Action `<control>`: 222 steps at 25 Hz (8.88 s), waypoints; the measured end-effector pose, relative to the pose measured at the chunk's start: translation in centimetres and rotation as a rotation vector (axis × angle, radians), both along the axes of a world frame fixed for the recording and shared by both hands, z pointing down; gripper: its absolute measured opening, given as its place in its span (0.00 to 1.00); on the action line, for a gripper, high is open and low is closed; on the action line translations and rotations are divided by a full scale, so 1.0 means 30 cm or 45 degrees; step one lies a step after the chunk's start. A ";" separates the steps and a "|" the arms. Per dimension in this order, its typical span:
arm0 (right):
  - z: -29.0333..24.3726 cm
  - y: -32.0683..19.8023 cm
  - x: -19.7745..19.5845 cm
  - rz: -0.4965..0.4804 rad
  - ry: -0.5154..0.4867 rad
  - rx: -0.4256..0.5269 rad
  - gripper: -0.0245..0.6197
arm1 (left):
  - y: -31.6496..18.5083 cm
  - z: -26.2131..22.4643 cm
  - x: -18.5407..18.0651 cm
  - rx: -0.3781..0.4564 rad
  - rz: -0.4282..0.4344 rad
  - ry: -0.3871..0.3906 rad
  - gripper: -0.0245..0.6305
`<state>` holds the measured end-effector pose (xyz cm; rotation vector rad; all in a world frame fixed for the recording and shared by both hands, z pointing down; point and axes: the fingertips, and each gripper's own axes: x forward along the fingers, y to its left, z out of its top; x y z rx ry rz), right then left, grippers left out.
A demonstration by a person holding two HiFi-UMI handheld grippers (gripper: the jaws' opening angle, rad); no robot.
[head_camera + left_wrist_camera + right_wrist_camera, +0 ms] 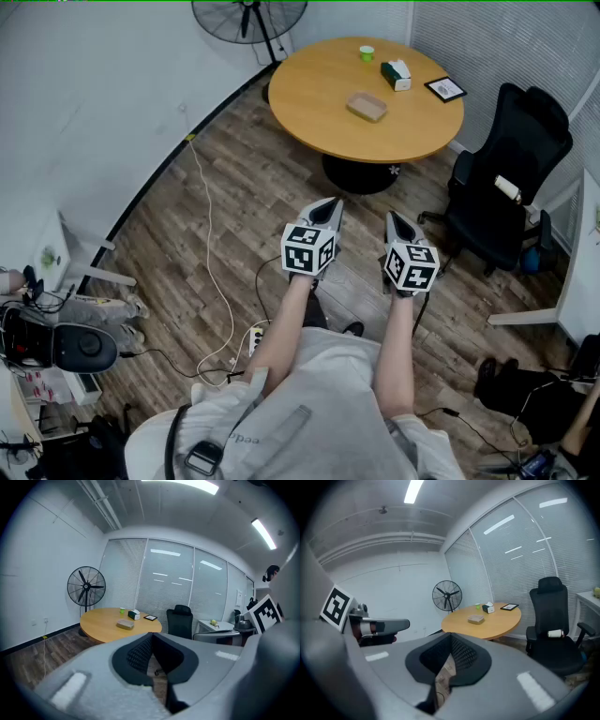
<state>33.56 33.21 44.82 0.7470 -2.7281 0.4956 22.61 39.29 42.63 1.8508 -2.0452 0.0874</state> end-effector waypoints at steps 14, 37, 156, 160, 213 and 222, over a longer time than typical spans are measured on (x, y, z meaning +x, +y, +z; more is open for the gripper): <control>0.002 -0.077 -0.165 0.033 -0.124 -0.041 0.04 | -0.111 -0.001 -0.190 0.065 0.045 0.061 0.04; 0.095 -0.345 -0.525 0.283 -0.027 -0.092 0.04 | -0.423 0.080 -0.762 0.021 0.249 0.145 0.04; 0.712 -1.551 -1.039 0.774 0.150 -0.526 0.28 | -1.769 0.791 -1.174 -0.687 0.686 0.084 0.37; 0.728 -1.554 -1.056 0.751 0.175 -0.541 0.32 | -1.770 0.811 -1.165 -0.708 0.685 0.131 0.38; 0.752 -1.550 -1.151 0.639 0.591 -0.380 0.36 | -1.774 0.838 -1.131 -0.836 0.634 0.020 0.42; 0.725 -1.544 -1.143 0.659 0.490 -0.425 0.35 | -1.789 0.798 -1.143 -0.799 0.635 0.068 0.42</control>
